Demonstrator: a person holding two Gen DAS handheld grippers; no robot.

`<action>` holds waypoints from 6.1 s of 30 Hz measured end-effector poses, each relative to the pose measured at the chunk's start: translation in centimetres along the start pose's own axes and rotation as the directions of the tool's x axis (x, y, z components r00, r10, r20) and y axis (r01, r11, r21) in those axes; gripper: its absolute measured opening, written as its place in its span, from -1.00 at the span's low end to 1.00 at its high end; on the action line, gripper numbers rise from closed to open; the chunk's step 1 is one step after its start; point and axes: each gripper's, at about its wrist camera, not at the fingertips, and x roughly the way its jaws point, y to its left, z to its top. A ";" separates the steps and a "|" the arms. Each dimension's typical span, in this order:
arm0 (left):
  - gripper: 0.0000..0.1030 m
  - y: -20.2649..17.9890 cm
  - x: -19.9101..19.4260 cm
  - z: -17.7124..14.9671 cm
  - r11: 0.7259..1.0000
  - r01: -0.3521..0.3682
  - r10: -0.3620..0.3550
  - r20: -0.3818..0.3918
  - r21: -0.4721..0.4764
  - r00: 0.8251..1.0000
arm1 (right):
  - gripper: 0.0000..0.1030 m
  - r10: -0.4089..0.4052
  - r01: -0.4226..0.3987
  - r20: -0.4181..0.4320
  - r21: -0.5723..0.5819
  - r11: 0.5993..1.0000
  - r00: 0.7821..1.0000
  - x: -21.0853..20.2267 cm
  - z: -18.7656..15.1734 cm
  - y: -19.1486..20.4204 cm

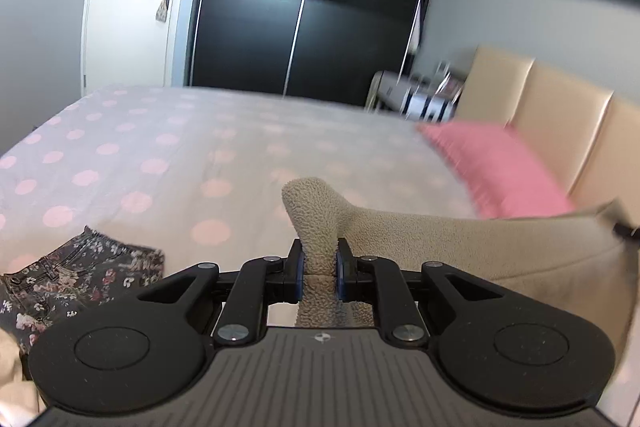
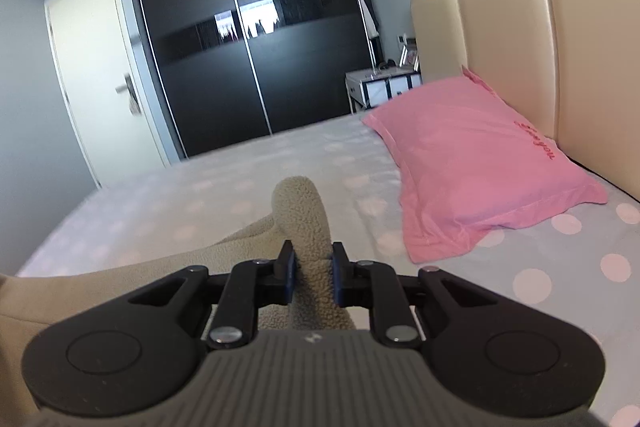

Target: Fold clothes

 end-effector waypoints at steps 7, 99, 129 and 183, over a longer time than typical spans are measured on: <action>-0.75 0.6 7.5 -3.5 0.992 -0.073 0.088 -0.149 0.103 0.985 | -0.62 -0.041 0.036 -0.128 -0.047 0.998 0.991 8.7 -4.4 -0.6; -0.53 1.0 -1.6 -17.5 0.985 -0.023 0.093 -0.412 0.171 0.906 | 0.37 -0.115 0.010 -0.544 -0.193 0.981 0.831 1.8 -17.5 1.2; 0.18 5.0 -9.2 -14.5 0.966 -0.078 -0.001 -0.303 -0.247 0.953 | 0.74 -0.123 0.260 -0.447 0.259 0.930 0.886 -8.6 -15.0 -10.2; -0.52 8.1 6.4 -13.3 0.884 0.137 -0.301 -0.321 -0.447 0.898 | -0.58 0.289 -0.174 -0.512 0.260 0.950 0.809 11.1 -11.3 -8.1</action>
